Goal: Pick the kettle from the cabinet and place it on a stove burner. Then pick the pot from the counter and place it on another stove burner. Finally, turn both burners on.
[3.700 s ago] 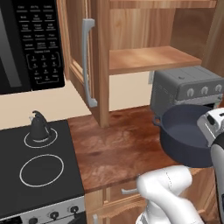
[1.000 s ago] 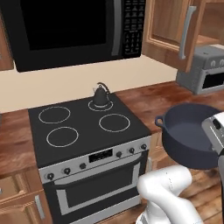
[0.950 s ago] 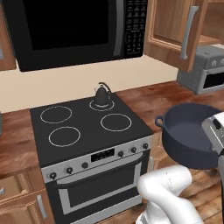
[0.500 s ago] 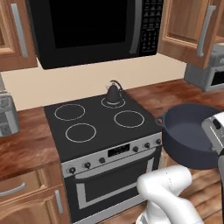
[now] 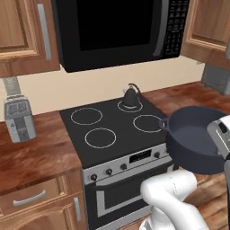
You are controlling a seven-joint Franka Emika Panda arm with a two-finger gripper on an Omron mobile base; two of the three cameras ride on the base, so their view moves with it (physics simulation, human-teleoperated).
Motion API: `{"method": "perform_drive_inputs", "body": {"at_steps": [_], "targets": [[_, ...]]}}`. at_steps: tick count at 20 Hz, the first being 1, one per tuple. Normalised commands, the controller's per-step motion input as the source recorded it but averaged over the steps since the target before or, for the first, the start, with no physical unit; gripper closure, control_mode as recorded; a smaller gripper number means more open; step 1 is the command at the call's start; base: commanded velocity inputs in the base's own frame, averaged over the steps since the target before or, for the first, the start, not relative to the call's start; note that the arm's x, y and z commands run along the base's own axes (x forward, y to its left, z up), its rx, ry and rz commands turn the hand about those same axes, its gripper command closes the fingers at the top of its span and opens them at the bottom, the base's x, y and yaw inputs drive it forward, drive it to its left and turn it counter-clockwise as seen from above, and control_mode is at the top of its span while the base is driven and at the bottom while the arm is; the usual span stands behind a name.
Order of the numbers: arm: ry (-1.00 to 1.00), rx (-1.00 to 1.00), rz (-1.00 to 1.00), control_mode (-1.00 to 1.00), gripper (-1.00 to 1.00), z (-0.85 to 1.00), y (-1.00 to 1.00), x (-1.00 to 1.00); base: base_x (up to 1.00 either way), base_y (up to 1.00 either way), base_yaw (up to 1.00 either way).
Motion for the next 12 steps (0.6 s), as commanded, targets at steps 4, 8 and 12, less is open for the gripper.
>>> {"method": "perform_drive_inputs", "body": {"at_steps": [4, 8, 12], "targets": [[0.00, 0.00, 0.00, 1.00, 1.00, 0.00, 0.00, 0.00, 0.30, 0.47, 0.00], [0.00, 0.00, 0.00, 1.00, 1.00, 0.00, 0.00, 0.00, 0.25, 0.42, 0.01], [0.00, 0.00, 0.00, 1.00, 1.00, 0.00, 0.00, 0.00, 0.14, 0.20, 0.00]]}}
